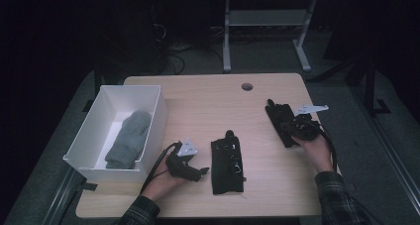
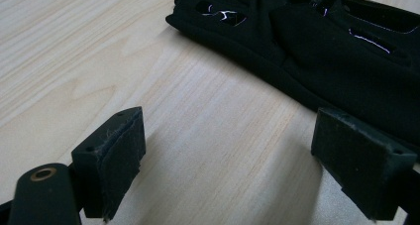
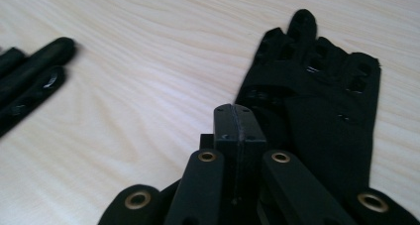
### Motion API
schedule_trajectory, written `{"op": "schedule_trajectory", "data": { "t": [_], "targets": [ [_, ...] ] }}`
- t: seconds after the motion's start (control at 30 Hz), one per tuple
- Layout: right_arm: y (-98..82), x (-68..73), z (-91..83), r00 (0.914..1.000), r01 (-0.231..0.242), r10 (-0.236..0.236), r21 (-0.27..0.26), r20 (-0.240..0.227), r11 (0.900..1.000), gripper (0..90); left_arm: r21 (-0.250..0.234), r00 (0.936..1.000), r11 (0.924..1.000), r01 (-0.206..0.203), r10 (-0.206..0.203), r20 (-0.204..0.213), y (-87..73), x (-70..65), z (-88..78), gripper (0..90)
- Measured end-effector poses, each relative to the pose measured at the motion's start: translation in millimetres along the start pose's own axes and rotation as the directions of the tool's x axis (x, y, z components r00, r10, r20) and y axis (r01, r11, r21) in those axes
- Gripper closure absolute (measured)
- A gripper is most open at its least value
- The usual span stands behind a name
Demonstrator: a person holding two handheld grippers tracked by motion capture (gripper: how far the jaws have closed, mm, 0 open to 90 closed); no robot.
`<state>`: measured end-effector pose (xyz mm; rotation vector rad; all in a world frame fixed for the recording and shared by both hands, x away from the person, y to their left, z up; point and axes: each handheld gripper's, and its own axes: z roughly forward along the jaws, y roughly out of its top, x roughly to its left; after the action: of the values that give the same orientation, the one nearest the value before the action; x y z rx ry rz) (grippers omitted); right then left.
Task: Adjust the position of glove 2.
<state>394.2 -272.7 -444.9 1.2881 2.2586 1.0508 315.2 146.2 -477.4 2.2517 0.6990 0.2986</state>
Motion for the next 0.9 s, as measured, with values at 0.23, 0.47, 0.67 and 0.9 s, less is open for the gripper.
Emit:
{"op": "schedule_trajectory", "data": {
  "t": [0.23,0.47,0.67,0.9],
  "targets": [
    [-5.5,-5.9,20.0,0.9999,0.003,-0.004,0.070,0.015,0.998,90.0,0.005,1.0000,1.0000,0.001,-0.001,0.000,0.2,0.0,-0.3,12.9],
    [-10.0,-2.1,19.6,0.9997,0.022,-0.023,0.103,0.009,0.994,90.0,0.008,1.0000,1.0000,0.001,-0.001,-0.001,0.3,0.0,-0.5,12.9],
    [-14.5,8.0,13.2,0.9990,0.042,-0.041,0.121,-0.016,0.992,90.0,0.000,1.0000,1.0000,0.003,-0.003,-0.002,0.0,-0.2,0.1,12.9],
    [-20.2,22.9,4.9,0.9961,0.082,-0.077,0.143,-0.044,0.986,90.0,0.000,1.0000,1.0000,0.008,-0.008,0.000,0.0,-0.5,0.1,12.9]
  ]
}}
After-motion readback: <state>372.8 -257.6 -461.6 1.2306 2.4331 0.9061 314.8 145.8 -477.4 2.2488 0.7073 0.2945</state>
